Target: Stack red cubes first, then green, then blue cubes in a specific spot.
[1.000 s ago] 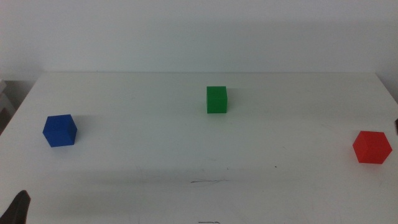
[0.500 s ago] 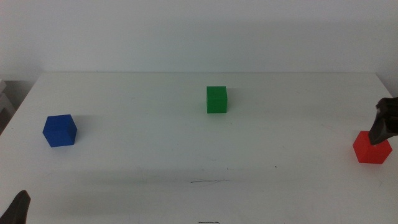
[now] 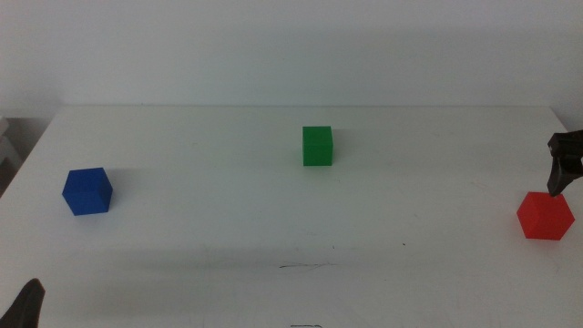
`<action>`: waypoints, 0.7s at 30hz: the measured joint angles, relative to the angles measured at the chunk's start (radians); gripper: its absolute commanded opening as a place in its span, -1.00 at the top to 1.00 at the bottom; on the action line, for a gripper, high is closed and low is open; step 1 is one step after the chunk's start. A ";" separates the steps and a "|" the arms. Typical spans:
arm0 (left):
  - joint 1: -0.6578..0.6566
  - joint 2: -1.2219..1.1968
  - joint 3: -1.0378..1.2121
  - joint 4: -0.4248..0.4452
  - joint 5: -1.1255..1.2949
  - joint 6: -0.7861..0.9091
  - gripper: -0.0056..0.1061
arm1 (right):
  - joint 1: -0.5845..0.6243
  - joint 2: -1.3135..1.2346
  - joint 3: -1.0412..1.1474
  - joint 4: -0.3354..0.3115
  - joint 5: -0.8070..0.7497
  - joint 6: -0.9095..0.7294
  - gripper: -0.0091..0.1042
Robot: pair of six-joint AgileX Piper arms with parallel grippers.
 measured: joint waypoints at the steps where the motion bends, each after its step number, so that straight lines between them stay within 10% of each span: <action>1: 0.000 0.000 0.000 0.000 0.000 0.000 -0.77 | -0.007 0.014 -0.006 0.000 -0.004 -0.006 -0.77; 21: 0.000 0.000 0.000 0.000 0.000 0.000 -0.77 | -0.017 0.227 -0.024 0.018 -0.207 -0.024 -0.72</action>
